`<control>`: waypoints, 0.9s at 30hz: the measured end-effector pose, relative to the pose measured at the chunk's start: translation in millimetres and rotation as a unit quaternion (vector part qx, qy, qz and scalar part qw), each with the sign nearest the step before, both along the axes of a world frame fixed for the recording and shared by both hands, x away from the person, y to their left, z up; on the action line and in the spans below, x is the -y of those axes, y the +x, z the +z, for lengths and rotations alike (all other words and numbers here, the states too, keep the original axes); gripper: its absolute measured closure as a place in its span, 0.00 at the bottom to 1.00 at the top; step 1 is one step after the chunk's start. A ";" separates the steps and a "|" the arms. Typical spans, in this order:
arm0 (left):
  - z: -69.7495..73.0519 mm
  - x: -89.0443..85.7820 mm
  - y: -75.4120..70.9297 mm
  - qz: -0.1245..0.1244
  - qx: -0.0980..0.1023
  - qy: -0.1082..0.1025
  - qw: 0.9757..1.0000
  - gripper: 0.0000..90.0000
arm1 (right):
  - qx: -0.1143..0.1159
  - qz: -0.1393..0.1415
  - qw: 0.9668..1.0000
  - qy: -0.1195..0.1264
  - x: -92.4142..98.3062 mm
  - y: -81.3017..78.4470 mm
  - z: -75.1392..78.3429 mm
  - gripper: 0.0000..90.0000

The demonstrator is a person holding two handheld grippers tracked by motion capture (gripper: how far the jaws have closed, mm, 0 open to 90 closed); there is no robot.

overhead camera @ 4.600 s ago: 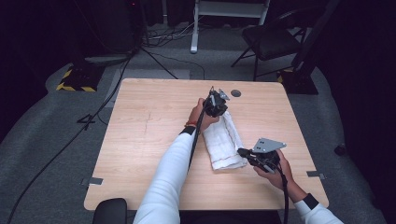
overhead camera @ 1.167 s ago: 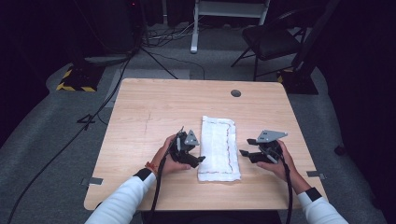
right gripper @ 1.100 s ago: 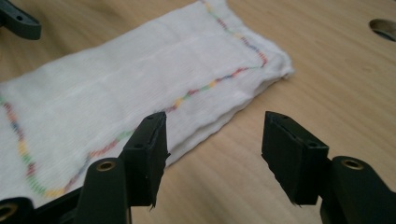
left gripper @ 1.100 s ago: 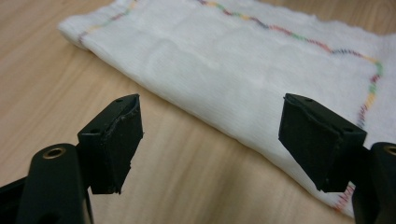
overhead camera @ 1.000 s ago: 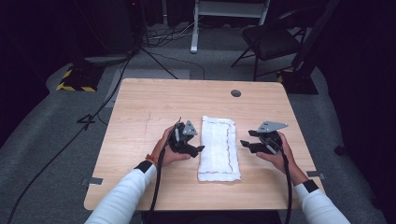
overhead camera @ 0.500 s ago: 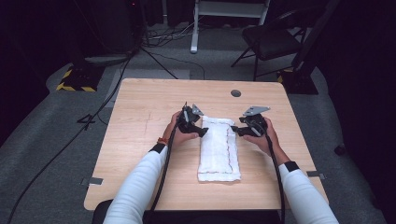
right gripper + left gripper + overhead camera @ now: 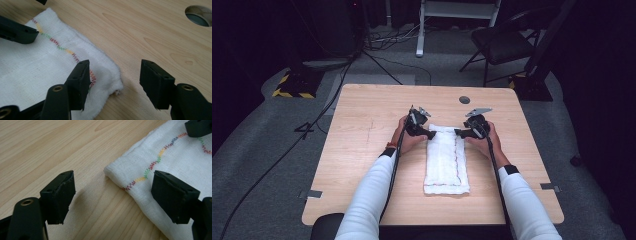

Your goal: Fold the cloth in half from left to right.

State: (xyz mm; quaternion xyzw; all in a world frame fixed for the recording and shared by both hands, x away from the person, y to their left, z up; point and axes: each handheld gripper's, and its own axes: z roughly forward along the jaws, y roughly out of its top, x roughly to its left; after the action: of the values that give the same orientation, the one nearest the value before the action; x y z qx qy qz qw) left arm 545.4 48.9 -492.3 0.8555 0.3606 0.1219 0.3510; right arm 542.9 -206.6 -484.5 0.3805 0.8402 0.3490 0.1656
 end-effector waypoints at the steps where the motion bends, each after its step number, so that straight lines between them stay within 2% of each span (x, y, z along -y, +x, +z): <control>1: -1.0 0.8 0.5 0.002 0.000 0.002 1.000 0.23 | -0.005 -0.001 1.000 0.002 0.0 1.5 -1.1 0.47; 3: -2.8 3.0 0.3 -0.001 -0.003 0.008 1.000 0.23 | -0.007 -0.004 1.000 0.003 -0.5 3.2 -2.6 0.47; 7: -5.4 4.1 -0.2 -0.012 -0.005 0.001 1.000 0.27 | -0.015 0.003 1.000 -0.005 -3.9 3.4 -5.8 0.51; 11: -4.9 3.8 -0.2 -0.021 -0.004 0.002 1.000 0.32 | -0.022 0.003 1.000 0.002 -3.4 4.3 -6.3 0.55; 12: -3.8 4.1 -0.7 -0.036 -0.008 0.001 0.999 0.34 | -0.023 0.004 1.000 0.004 -3.4 4.2 -6.7 0.58; 13: -3.1 3.9 -0.9 -0.045 -0.008 0.002 0.999 0.42 | -0.029 0.011 0.999 0.015 -2.9 4.3 -7.3 0.64; 16: -2.4 4.3 -0.9 -0.057 -0.010 -0.001 0.998 0.50 | -0.035 0.024 0.999 0.023 -2.9 3.6 -7.2 0.74; 19: -0.8 6.3 -0.2 -0.071 -0.017 -0.003 0.997 0.64 | -0.037 0.036 0.998 0.021 -4.8 2.9 -6.4 0.86; 23: 2.1 10.0 2.1 -0.082 -0.025 0.006 0.996 0.78 | -0.030 0.039 0.999 0.007 -8.4 2.1 -4.9 0.90; 27: 3.6 12.7 3.9 -0.085 -0.020 0.015 0.996 0.88 | -0.019 0.034 0.999 -0.002 -10.4 2.9 -4.3 0.92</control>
State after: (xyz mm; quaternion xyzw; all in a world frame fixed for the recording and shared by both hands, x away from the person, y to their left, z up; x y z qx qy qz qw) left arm 549.3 36.2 -488.7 0.8907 0.2914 0.0797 0.3396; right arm 545.7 -196.1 -488.8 0.3583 0.8562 0.3454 0.1387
